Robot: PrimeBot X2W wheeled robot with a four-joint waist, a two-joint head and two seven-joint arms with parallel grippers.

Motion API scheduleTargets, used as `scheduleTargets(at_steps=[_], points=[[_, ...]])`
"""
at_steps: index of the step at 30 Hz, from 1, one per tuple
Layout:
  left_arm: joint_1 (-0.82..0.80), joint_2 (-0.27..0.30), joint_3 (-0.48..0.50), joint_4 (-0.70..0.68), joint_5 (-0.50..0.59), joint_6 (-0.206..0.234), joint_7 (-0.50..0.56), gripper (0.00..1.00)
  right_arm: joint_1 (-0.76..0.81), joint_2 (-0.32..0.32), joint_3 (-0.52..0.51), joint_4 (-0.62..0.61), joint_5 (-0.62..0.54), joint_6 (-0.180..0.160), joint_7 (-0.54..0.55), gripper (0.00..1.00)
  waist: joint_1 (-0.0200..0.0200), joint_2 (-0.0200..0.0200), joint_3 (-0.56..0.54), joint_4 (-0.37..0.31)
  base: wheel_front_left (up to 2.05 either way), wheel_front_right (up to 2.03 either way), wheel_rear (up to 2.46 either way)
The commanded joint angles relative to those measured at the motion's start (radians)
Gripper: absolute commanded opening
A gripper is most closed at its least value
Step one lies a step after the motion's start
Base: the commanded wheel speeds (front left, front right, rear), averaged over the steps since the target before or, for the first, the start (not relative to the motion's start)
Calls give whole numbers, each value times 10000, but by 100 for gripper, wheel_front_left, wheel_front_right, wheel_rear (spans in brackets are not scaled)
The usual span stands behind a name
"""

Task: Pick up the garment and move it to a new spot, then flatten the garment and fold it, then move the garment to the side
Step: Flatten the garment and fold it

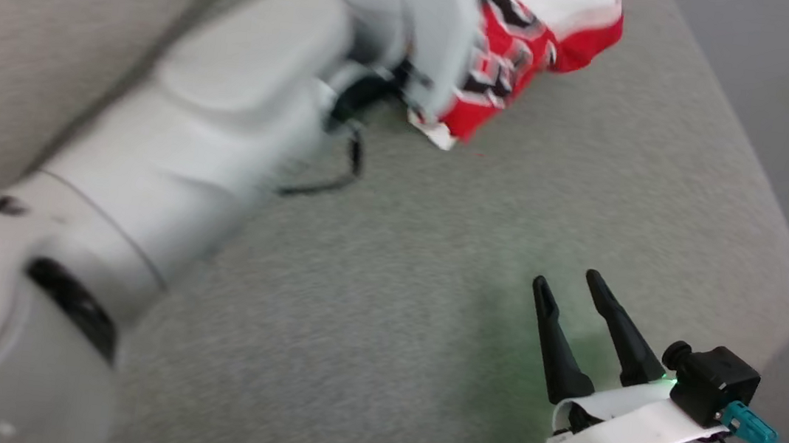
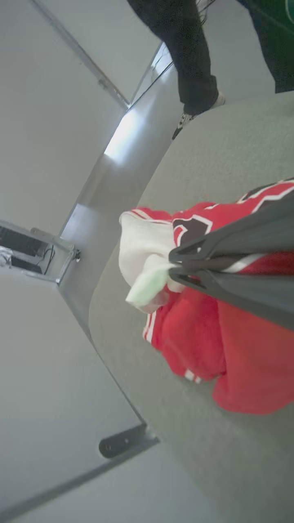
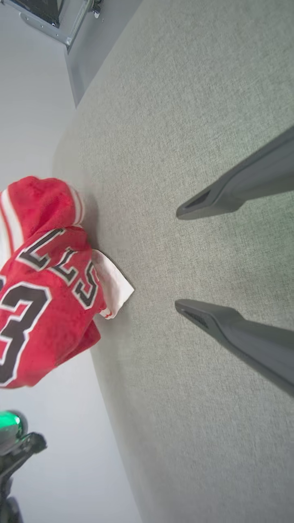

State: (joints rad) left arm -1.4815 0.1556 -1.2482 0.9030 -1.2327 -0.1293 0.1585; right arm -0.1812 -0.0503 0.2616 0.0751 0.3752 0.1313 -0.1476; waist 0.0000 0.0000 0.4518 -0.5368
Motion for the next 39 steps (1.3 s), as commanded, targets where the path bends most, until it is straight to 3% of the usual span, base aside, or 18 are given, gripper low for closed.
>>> scheduleTargets(at_steps=[1, 7, 14, 21, 28, 31, 32, 33, 39], points=[[-101, 240, 119, 27, -232, -23, -135, 0, 186, -8, -163, -225, -199, -11, 244, 100, 0, 0, -992, 1701, 0, 0, 0], [557, 969, 335, 177, -831, -23, -518, 0, 602, -14, -619, -985, -732, -11, 1133, 100, 0, 0, -1684, 3239, 0, 0, 0], [1873, 1707, 298, 878, -1230, 19, -304, 0, 1070, -115, -951, -1916, -1073, -11, 2006, 100, 0, 0, -2044, 4449, 0, 0, 0], [2831, 1967, 32, 1096, -1268, 87, 990, 0, 1359, -192, -1172, -2555, -1147, -11, 2559, 100, 0, 0, -2110, 4972, 0, 0, 0], [3125, 1788, 158, 990, -1553, 91, 1246, 0, 1349, -252, -1129, -2915, -1158, -11, 2875, 100, 0, 0, -2023, 5036, 0, 0, 0], [3153, 1673, 241, 1049, -1646, 83, 1156, 48, 1372, -271, -1115, -2965, -1132, -11, 2955, 100, 0, 0, -2041, 4981, 0, 0, 0], [3166, 1658, 277, 1072, -1689, 78, 1132, 78, 1392, -275, -1126, -2975, -1121, -11, 2966, 100, 0, 0, -2049, 4968, 0, 0, 0], [3162, 1652, 291, 1085, -1705, 73, 1141, 100, 1419, -278, -1147, -2983, -1114, -11, 2967, 100, 0, 0, -2060, 4964, 0, 0, 0], [2546, 2114, 502, 917, -1703, 20, 936, 100, 1522, -238, -1120, -3004, -1072, -11, 2937, 100, 0, 0, -2051, 4886, 0, 0, 0]])
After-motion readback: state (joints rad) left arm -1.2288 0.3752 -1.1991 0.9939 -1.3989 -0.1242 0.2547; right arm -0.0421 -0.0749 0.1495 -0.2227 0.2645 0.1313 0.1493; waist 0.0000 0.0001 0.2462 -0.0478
